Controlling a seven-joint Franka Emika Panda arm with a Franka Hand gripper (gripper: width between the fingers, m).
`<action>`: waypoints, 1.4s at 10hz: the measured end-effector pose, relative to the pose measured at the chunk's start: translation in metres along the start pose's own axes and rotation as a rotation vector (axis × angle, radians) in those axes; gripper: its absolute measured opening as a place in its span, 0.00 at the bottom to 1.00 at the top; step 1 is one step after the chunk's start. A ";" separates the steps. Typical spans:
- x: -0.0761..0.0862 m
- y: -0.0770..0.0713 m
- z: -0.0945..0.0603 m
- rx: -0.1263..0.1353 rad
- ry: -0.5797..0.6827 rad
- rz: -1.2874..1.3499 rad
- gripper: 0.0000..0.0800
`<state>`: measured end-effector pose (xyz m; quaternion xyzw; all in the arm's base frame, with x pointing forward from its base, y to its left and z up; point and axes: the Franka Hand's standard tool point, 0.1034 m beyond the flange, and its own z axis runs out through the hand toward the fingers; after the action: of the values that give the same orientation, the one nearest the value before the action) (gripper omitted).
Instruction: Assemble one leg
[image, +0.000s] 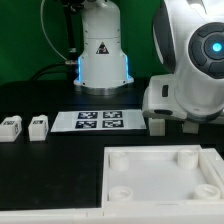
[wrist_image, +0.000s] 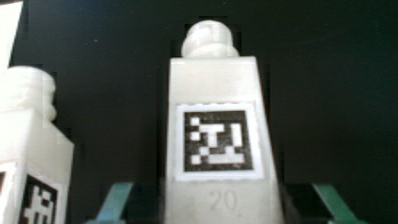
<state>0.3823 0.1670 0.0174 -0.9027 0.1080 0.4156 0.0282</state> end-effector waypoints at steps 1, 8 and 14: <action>-0.003 0.001 -0.021 0.003 0.011 -0.003 0.36; -0.016 0.001 -0.106 0.077 0.458 -0.047 0.36; -0.037 -0.008 -0.173 0.097 0.965 -0.122 0.36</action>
Offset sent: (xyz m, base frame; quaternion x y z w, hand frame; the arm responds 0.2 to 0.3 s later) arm 0.0240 -0.0150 0.0774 -0.0267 0.0446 -0.0357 0.9980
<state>0.4896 0.1568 0.1581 -0.9946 0.0751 -0.0582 0.0412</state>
